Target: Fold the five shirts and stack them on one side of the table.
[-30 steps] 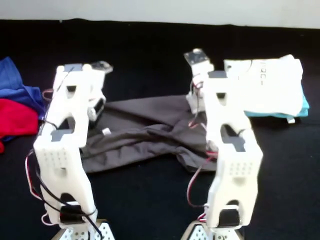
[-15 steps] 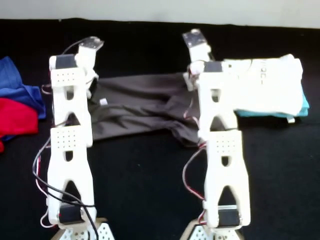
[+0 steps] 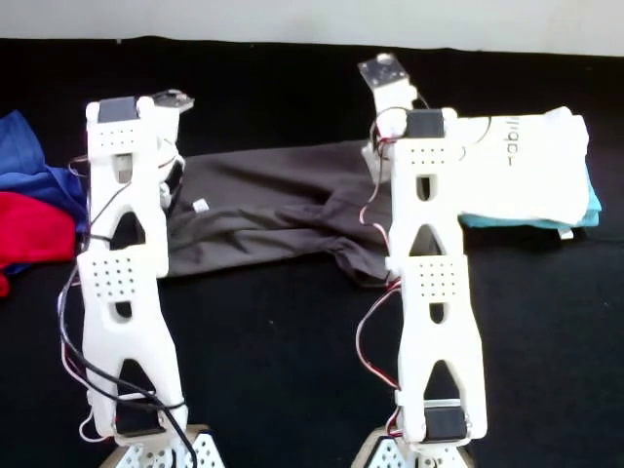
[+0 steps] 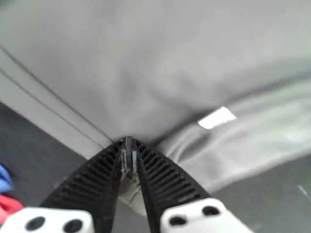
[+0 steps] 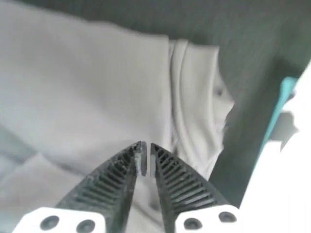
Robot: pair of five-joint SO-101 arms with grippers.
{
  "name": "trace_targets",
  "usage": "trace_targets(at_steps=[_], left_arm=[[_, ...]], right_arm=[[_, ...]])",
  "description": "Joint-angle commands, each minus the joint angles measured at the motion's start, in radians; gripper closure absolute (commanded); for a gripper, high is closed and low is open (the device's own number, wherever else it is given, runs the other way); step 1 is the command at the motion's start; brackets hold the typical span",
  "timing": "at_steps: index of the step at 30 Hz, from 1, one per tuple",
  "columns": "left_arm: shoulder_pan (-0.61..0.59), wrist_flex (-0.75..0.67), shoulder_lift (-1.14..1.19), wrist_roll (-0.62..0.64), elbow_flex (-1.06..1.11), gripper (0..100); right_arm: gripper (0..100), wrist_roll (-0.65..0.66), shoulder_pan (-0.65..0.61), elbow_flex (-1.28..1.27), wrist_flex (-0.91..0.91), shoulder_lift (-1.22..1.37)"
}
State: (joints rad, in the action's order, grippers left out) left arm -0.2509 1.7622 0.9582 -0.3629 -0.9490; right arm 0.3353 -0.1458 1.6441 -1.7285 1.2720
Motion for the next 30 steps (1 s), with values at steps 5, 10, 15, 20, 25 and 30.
trace_targets(at_steps=[5, 10, 15, 20, 25, 30], left_arm=[[0.028, -0.114, -0.268, 0.009, 0.463, 99], [-0.01, -0.121, -0.417, 0.0, 0.645, 99], [-0.033, -0.203, -0.568, -0.098, 0.892, 99], [-0.074, -0.39, -0.661, -0.143, 1.095, 99], [-0.068, -0.4, -0.782, -0.068, 1.029, 99], [-0.053, -0.427, -0.846, 0.038, 0.998, 99]], right_arm=[[97.2, -0.009, -0.021, 0.12, -0.038, -0.217], [97.2, -0.009, -0.022, 0.07, -0.039, -0.317], [97.2, -0.009, -0.03, -0.191, -0.039, -0.412], [97.2, -0.008, -0.05, -0.363, 0.001, -0.42], [97.2, -0.009, -0.048, -0.401, 0.136, -0.302], [97.2, -0.008, -0.085, -0.4, 0.002, -0.255]])
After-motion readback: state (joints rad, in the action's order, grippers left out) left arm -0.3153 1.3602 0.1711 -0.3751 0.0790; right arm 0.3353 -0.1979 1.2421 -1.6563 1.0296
